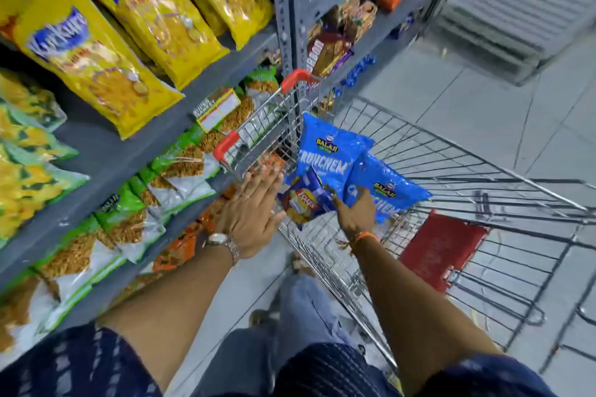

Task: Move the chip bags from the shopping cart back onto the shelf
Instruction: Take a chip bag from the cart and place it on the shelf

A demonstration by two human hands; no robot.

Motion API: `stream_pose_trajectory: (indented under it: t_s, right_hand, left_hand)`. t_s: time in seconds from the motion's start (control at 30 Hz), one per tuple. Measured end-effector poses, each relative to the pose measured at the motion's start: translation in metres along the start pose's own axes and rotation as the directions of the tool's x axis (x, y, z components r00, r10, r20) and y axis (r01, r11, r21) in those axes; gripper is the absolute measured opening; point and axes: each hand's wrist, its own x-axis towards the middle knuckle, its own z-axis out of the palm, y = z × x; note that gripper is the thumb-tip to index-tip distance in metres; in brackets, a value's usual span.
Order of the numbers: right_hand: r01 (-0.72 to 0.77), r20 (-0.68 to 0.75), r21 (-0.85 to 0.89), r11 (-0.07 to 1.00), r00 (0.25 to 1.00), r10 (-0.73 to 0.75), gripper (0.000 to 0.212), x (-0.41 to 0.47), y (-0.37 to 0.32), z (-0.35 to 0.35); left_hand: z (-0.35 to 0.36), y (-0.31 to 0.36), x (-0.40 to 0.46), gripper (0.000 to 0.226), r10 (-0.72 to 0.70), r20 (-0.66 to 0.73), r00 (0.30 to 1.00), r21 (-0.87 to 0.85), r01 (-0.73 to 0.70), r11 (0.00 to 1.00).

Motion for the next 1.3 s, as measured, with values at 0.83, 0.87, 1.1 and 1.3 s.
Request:
stream_pose_trajectory:
  t_s: [0.83,0.87,1.1,1.3]
  right_hand:
    - [-0.103,0.146,0.291,0.951,0.987,0.063,0.045,0.044,0.071,0.129]
    - [-0.094,0.153,0.292,0.952,0.987,0.050,0.044,0.045,0.070,0.129]
    - [0.058,0.191,0.324,0.944,0.974,-0.125,0.029,0.041,0.014,0.092]
    - [0.236,0.207,0.446,0.863,0.911,-0.356,0.024,0.009,-0.097,0.030]
  left_hand:
    - [0.069,-0.012,-0.003,0.067,-0.024,-0.422,0.906,-0.133,-0.036,0.991]
    - [0.069,-0.013,-0.004,0.065,-0.021,-0.422,0.906,-0.130,-0.038,0.991]
    - [0.037,-0.013,-0.010,0.048,0.023,-0.152,0.988,-0.088,-0.037,0.995]
    - [-0.039,-0.014,-0.024,0.051,-0.041,-0.155,0.987,-0.010,0.040,0.999]
